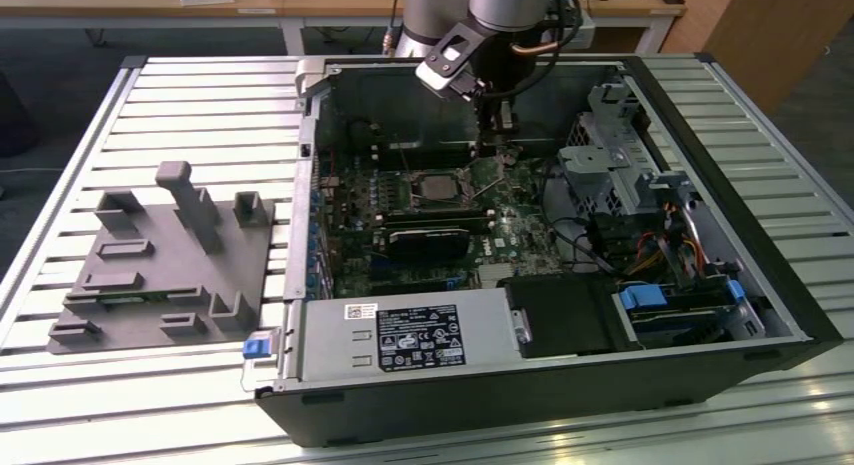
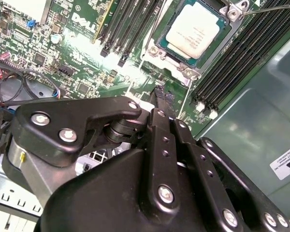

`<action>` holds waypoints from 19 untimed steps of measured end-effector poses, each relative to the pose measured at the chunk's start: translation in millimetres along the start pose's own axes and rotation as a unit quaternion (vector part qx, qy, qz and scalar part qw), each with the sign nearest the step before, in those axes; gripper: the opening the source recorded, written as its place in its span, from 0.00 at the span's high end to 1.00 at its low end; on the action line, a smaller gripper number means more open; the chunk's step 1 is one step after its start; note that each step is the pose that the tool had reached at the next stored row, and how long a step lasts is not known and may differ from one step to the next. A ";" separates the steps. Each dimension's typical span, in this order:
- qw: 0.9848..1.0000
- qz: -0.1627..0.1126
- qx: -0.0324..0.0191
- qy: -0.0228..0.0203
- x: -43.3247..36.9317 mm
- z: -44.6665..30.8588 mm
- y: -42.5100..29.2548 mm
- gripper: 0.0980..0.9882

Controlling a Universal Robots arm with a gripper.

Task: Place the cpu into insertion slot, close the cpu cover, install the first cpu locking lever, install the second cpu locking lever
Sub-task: 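Close the cpu cover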

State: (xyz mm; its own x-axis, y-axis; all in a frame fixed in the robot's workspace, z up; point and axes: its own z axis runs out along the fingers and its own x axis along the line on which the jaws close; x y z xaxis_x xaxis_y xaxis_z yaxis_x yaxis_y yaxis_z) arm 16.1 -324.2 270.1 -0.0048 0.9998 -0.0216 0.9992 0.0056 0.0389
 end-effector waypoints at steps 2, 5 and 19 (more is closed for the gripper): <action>1.000 0.000 0.000 0.000 0.0 0.1 0.8 0.99; 1.000 0.000 0.000 0.000 0.0 0.1 1.9 0.99; 1.000 0.000 0.000 0.000 5.8 6.3 25.5 0.99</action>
State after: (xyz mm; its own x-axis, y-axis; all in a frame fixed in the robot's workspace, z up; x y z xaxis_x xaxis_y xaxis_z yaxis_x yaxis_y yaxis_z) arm 41.8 -318.4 264.7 -0.0048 0.9998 -0.0216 0.9992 0.0056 0.0384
